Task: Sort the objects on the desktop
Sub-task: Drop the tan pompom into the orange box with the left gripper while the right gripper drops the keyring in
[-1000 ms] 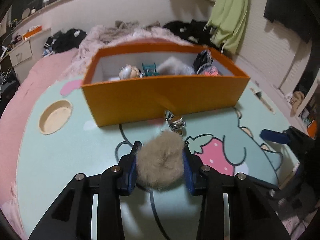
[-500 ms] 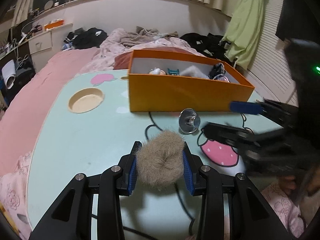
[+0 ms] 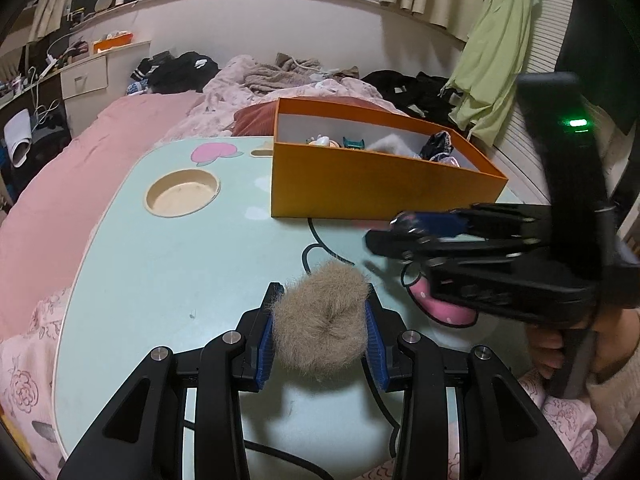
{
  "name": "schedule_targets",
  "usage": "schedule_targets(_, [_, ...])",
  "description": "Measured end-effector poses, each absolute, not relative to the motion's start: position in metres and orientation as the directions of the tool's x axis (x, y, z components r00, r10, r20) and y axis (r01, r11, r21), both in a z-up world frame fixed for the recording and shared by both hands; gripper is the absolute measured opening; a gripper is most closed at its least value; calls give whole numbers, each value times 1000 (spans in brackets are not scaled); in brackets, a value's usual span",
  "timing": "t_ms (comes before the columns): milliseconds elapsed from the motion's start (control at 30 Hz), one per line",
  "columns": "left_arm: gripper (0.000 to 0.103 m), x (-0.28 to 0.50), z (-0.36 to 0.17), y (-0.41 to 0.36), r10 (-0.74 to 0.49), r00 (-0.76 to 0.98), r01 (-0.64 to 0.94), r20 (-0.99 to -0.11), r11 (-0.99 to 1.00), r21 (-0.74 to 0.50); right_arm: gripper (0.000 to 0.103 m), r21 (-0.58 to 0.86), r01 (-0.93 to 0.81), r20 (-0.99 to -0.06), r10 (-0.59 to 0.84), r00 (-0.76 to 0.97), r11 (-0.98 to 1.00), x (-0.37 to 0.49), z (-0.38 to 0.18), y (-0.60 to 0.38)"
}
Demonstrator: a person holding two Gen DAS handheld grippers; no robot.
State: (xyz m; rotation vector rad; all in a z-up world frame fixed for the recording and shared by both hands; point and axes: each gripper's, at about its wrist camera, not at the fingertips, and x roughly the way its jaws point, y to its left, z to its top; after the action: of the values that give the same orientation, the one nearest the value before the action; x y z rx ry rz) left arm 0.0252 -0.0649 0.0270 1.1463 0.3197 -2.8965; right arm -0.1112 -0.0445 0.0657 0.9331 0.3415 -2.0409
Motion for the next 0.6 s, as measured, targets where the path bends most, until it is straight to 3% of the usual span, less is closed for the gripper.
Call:
schedule_targets(233, [39,1,66,-57,84,-783,18,-616,-987,-158,35,60,720,-606,-599,-524,-691,-129,119,-11])
schedule_targets(500, [42,-85,102,-55,58,-831,28,-553,-989,-145,36,22,574,-608,-467,-643,-819,-185,113,-5])
schedule_targets(533, [47,-93,98,-55,37,-837,44,-546,-990,-135,47,18,567,-627,-452,-635,-823,-187,106,-5])
schedule_targets(600, [86,-111,76,-52,-13,-797,90,-603,-991,-99,73,-14,560,-666,-410,-623,-828,-190,86,-9])
